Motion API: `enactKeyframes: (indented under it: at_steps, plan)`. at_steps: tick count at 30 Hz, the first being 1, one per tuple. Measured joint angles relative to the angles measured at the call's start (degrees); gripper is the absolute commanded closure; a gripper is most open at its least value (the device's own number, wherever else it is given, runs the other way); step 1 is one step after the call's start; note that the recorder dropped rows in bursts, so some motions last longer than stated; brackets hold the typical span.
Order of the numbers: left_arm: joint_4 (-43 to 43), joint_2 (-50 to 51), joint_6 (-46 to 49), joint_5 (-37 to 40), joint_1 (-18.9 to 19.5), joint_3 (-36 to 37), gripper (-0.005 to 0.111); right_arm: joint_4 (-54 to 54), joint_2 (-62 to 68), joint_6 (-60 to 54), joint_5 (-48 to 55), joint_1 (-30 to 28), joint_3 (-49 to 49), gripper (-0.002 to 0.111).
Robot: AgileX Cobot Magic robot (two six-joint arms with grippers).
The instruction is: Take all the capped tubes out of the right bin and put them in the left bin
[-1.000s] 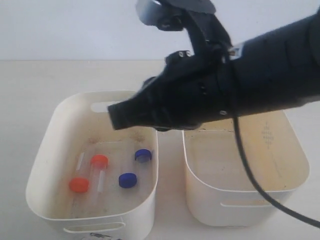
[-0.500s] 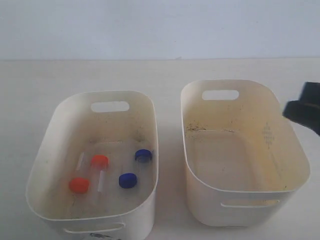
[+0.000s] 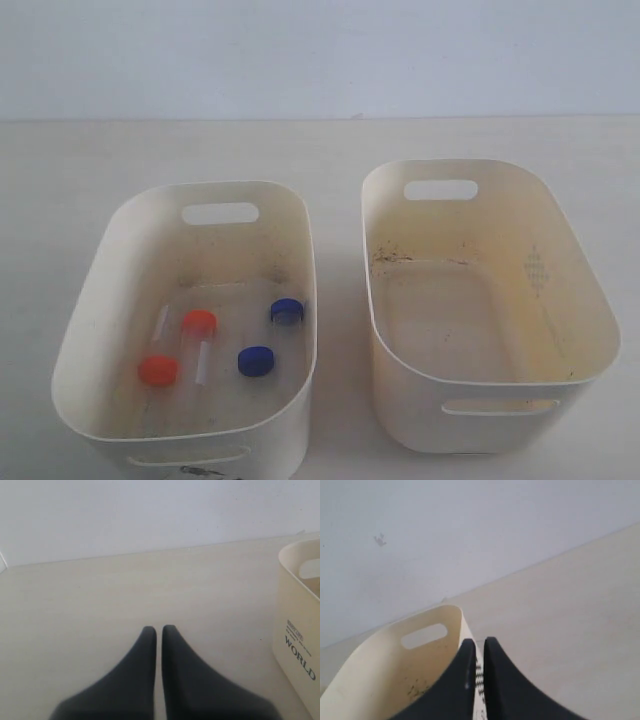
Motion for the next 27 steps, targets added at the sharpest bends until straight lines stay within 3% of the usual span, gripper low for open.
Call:
enactKeyframes:
  at_steps: [4, 13, 16, 19, 27]
  plan:
    - [0.0, 0.0, 0.0, 0.0, 0.0, 0.0, 0.102, -0.5, -2.9, -1.4, -3.1, 0.0, 1.9, 0.103]
    - [0.0, 0.0, 0.0, 0.0, 0.0, 0.0, 0.102, -6.0, -3.2, -4.4, 2.7, 0.0, 2.0, 0.103]
    - [0.0, 0.0, 0.0, 0.0, 0.0, 0.0, 0.102, -16.0, -3.2, 1.9, 3.9, 0.0, 2.2, 0.103]
    - [0.0, 0.0, 0.0, 0.0, 0.0, 0.0, 0.102, -29.9, -3.2, 16.1, 7.2, 0.0, 2.2, 0.103]
    - [0.0, 0.0, 0.0, 0.0, 0.0, 0.0, 0.102, -36.8, -3.2, 23.7, 8.7, 0.0, 2.2, 0.103]
